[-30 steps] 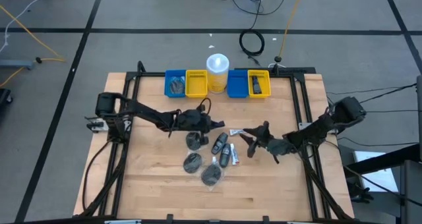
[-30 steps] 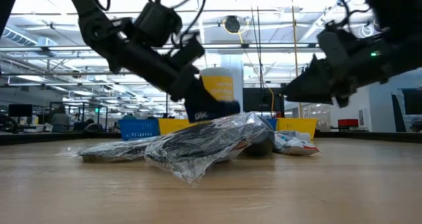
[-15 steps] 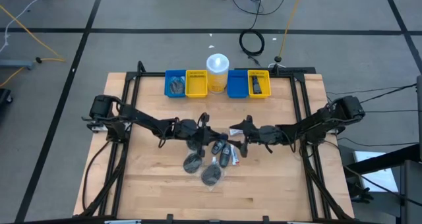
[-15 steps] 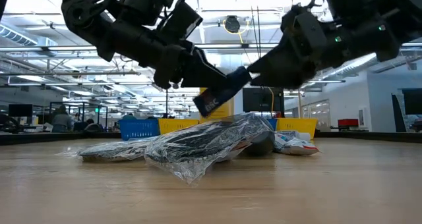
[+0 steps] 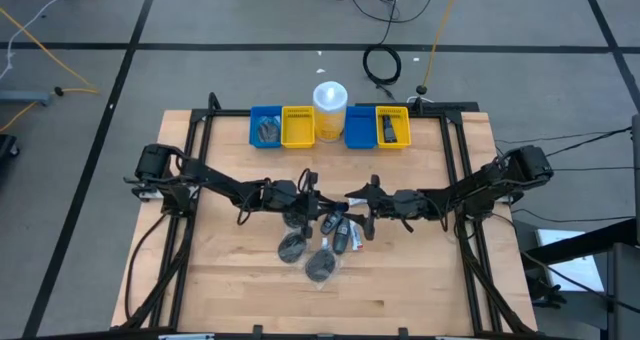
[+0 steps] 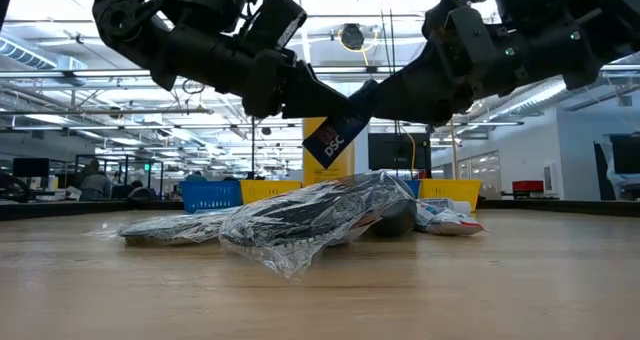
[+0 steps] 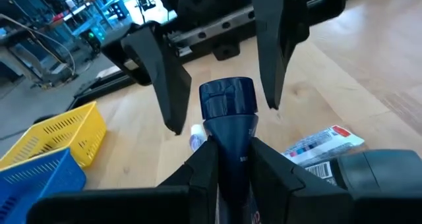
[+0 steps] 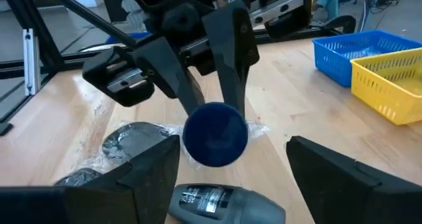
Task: Pick & Place Travel size toiletries
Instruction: Put the dark blue shave cream into the right yellow bin
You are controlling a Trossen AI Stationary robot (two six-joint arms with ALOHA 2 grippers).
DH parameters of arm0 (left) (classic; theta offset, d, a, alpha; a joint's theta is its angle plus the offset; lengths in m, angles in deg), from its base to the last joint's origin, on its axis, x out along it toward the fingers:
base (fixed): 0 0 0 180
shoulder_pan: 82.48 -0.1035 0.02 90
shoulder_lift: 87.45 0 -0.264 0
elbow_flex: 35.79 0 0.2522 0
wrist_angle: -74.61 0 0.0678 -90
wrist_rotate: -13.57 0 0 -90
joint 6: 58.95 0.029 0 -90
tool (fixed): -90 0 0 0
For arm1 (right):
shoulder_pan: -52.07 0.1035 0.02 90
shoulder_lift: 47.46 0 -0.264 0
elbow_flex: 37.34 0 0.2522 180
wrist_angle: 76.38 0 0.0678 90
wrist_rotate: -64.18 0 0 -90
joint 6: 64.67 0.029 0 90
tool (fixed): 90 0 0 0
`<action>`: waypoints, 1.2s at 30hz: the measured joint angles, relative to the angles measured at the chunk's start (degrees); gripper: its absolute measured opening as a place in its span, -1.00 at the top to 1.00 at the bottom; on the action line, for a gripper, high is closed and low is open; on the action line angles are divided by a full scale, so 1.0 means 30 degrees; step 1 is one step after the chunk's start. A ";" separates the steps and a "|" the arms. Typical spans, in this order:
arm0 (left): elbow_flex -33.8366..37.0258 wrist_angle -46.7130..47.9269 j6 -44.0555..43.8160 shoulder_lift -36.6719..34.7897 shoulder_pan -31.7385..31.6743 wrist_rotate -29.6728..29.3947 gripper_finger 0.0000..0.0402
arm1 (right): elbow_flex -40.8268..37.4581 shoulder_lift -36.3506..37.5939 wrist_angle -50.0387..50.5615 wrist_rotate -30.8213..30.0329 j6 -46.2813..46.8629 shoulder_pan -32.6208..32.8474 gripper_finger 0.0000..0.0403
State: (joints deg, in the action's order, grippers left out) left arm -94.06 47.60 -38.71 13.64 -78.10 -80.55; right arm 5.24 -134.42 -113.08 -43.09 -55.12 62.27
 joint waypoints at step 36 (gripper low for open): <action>-0.0015 0.6361 -0.2270 -0.3193 -0.0275 0.0021 -0.43 | -0.0029 0.2605 0.4269 -0.6202 -0.0019 0.0404 0.40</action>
State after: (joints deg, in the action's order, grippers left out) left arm -94.10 66.68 -45.52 4.07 -78.92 -80.49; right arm 5.16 -126.60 -100.27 -61.70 -55.17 63.48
